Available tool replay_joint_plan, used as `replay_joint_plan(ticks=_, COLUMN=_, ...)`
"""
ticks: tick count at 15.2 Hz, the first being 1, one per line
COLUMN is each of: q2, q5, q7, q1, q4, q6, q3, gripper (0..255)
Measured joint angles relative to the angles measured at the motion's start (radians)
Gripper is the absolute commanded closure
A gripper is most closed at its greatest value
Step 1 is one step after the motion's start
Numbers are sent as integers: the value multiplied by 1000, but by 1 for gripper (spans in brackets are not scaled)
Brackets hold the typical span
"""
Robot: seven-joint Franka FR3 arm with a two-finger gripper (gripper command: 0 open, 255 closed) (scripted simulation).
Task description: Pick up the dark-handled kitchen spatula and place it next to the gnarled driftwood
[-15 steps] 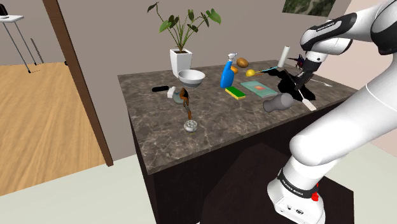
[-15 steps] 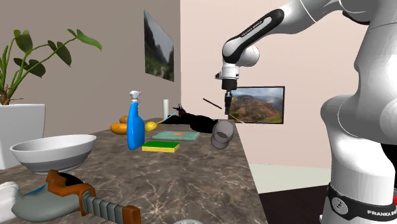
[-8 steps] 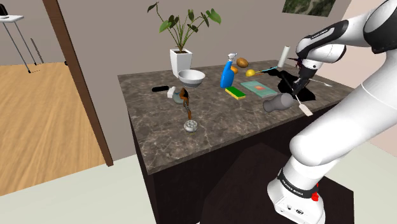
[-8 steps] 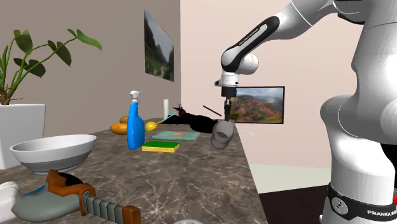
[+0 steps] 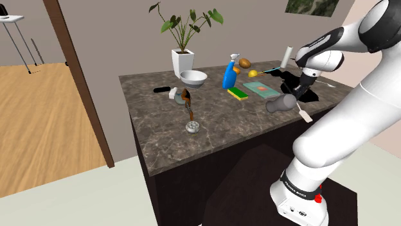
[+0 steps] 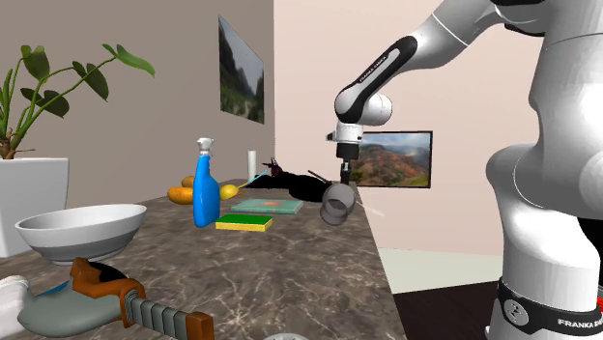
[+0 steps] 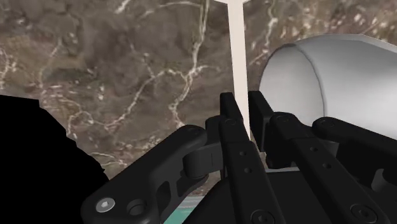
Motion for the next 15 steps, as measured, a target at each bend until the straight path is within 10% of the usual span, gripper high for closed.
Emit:
replay_joint_plan(ticks=7, q2=105, q5=104, q7=-82, q1=27, q4=-6, q6=280, q3=-42, gripper=255)
replay_joint_plan(ticks=11, q2=84, q5=78, q7=-68, q1=20, q4=-36, q6=338, q3=-40, gripper=255)
replay_joint_plan(ticks=13, q2=67, q5=55, q7=-43, q1=19, q4=-44, q6=200, q3=-30, gripper=255)
replay_joint_plan(ticks=14, q2=64, q5=55, q7=-48, q1=16, q4=-40, q6=177, q3=-34, gripper=0)
replay_joint_plan(ticks=15, q2=65, q5=56, q7=-52, q1=15, q4=-42, q6=154, q3=-36, gripper=0)
